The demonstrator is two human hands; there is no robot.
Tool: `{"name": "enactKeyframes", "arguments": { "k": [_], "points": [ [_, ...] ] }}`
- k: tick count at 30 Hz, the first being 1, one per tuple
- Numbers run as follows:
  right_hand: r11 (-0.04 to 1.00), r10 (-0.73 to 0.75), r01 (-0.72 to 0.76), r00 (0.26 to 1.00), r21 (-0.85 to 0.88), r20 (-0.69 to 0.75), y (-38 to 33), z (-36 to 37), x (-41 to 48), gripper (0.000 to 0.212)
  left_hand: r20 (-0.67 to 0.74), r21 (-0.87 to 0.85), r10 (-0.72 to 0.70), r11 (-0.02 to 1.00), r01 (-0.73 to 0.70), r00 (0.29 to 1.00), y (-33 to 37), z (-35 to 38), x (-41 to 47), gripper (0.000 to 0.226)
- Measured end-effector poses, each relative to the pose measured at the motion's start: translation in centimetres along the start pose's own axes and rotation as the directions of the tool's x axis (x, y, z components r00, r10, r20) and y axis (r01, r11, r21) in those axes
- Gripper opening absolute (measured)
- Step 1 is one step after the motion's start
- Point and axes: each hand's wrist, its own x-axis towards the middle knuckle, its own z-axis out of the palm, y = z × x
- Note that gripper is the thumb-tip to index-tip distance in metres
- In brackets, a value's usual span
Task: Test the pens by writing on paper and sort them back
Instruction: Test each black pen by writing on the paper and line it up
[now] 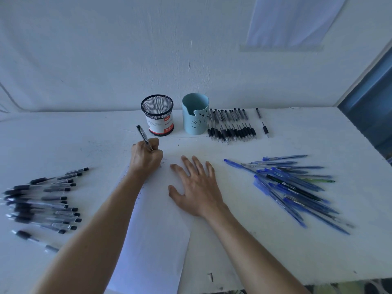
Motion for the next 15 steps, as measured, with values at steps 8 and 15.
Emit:
{"name": "enactKeyframes", "arguments": {
  "k": [8, 15],
  "points": [
    [1.0, 0.001, -0.001, 1.0, 0.0, -0.001, -0.03, 0.04, 0.02, 0.064, 0.033, -0.018, 0.022, 1.0, -0.021, 0.999, -0.23, 0.23, 0.0, 0.021],
    [1.0, 0.003, -0.003, 1.0, 0.003, -0.01, 0.01, 0.06, -0.07, 0.064, 0.019, -0.026, 0.032, 0.999, -0.031, 0.999, -0.56, 0.45, 0.11, 0.019]
  ]
}}
